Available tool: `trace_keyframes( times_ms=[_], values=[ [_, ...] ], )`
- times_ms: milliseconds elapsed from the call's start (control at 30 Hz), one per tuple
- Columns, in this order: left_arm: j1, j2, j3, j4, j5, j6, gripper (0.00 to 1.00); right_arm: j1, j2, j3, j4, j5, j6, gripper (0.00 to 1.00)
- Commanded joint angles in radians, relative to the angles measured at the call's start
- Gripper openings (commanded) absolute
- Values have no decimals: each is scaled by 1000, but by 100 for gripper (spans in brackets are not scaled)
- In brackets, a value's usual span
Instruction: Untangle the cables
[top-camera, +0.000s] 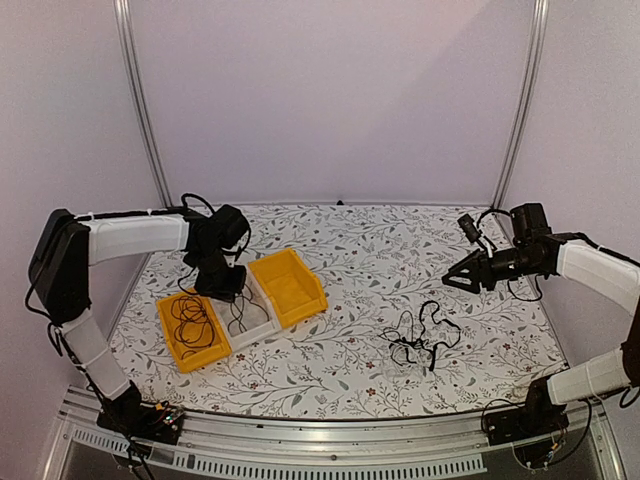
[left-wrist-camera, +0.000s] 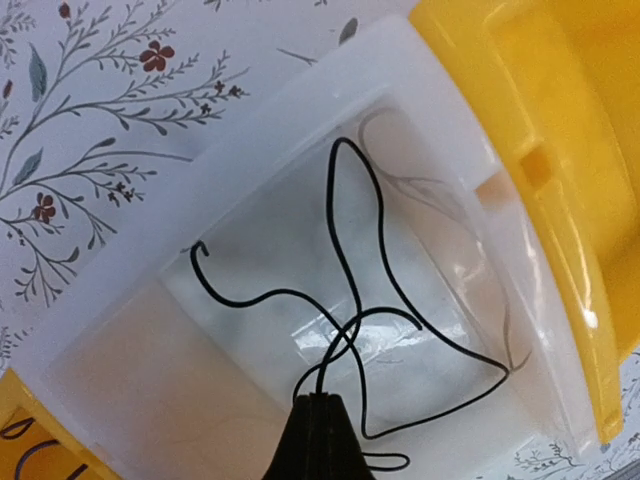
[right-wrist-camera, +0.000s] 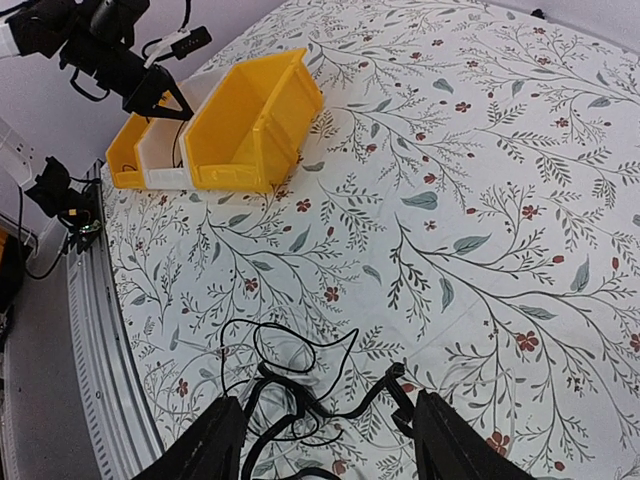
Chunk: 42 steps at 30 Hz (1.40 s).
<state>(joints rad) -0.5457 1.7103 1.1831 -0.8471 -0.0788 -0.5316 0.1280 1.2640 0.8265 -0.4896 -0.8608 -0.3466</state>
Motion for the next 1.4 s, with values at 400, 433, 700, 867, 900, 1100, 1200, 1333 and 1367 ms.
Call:
trace_keyframes(
  times_ms=[400,433,700,867,900,1100,1200,1333,1367],
  values=[
    [4,-75,185,-161,-53,-33,45,-28,193,139,-160,229,-121,51],
    [3,-86,199,-177,-58,-35,47,-28,197,146,-166,221,-137,51],
    [-48,-115,344,-202,-64,-47,47,24,239,217,-245,267,-278,44],
    [-140,-109,378,-87,-13,2,46,95,250,242,-304,303,-375,46],
    [-151,-105,380,-75,-6,-5,46,116,261,250,-324,309,-400,46],
    [-184,-89,358,-38,12,-49,45,259,358,275,-371,397,-425,49],
    [-203,-92,352,-22,8,-56,45,284,425,316,-387,414,-384,50],
    [-213,-92,343,-21,12,-65,45,285,534,381,-427,400,-330,50],
    [-216,-93,340,-21,14,-68,45,285,549,393,-432,397,-322,50]
  ],
)
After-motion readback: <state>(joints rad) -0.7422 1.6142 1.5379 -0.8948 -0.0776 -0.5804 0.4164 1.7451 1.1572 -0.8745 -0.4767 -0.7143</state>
